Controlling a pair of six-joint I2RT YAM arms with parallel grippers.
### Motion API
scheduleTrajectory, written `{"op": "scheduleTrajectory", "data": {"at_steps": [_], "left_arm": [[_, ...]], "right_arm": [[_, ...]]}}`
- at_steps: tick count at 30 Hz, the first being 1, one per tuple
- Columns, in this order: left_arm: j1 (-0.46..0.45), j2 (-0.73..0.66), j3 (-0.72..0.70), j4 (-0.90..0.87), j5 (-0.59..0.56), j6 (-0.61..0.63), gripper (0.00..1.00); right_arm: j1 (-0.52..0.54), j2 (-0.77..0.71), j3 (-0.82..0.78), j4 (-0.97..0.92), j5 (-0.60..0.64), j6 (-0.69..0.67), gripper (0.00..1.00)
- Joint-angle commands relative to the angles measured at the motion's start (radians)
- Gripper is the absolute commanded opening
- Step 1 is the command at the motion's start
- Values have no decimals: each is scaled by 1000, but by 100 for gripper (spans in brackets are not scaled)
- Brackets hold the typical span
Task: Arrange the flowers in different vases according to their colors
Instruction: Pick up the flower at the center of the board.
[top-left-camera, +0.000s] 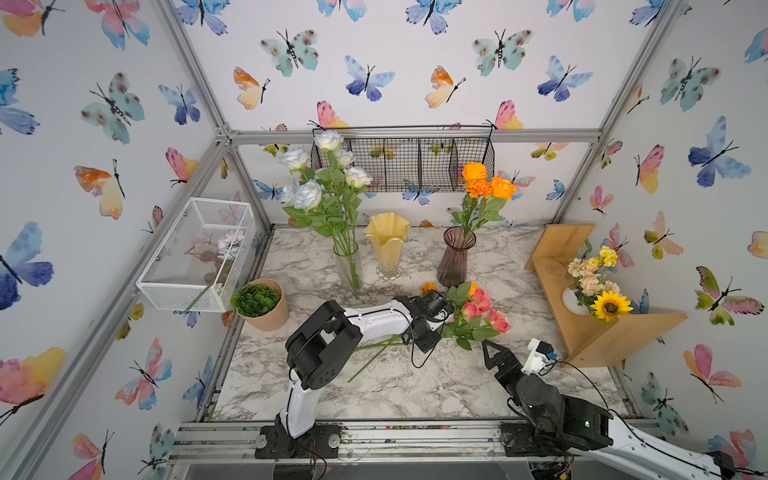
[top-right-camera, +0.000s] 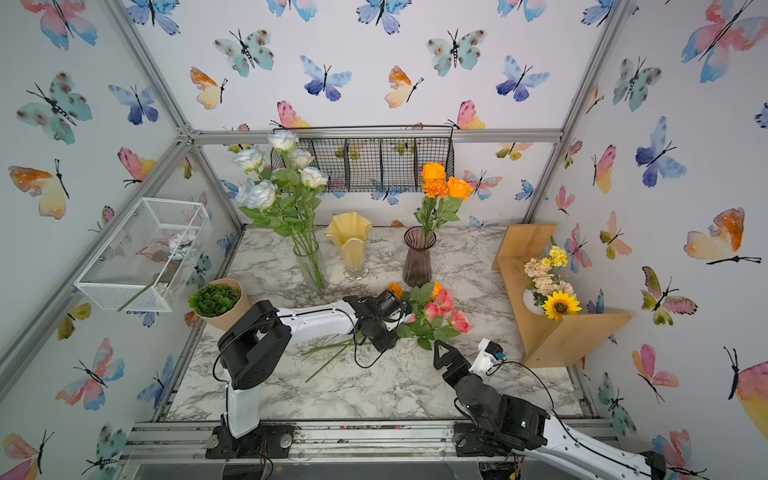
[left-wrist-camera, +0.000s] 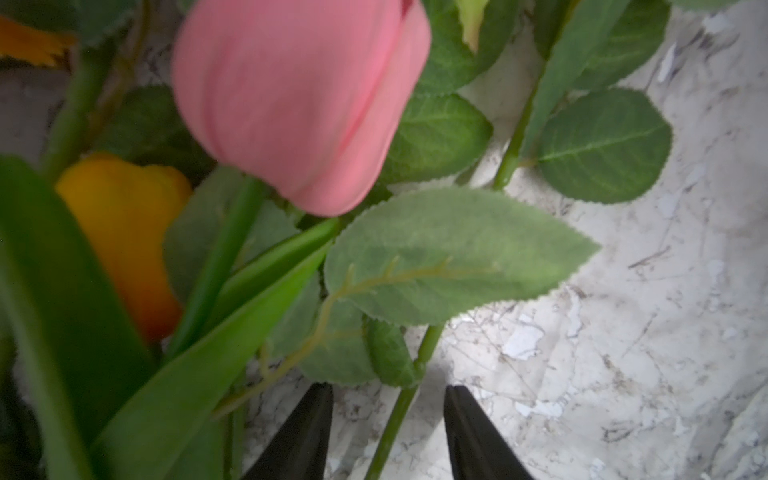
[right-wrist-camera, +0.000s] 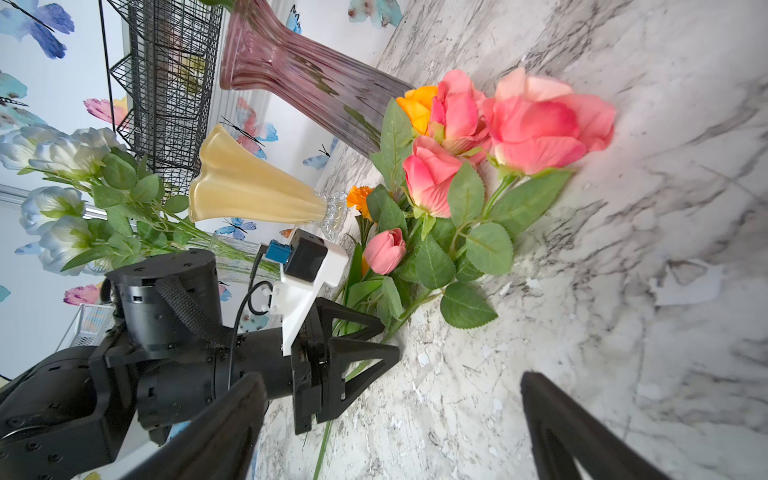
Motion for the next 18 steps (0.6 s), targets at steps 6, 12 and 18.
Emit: {"op": "scheduleTrajectory", "data": {"at_steps": [6, 12, 18], "left_arm": [[-43, -13, -44, -67, -6, 3, 34], [-62, -17, -40, -74, -25, -2, 24], [-74, -25, -39, -65, -73, 6, 16]], "right_arm": [[3, -36, 25, -55, 30, 17, 98], [3, -38, 43, -80, 36, 24, 98], [3, -56, 73, -135, 53, 34, 98]]}}
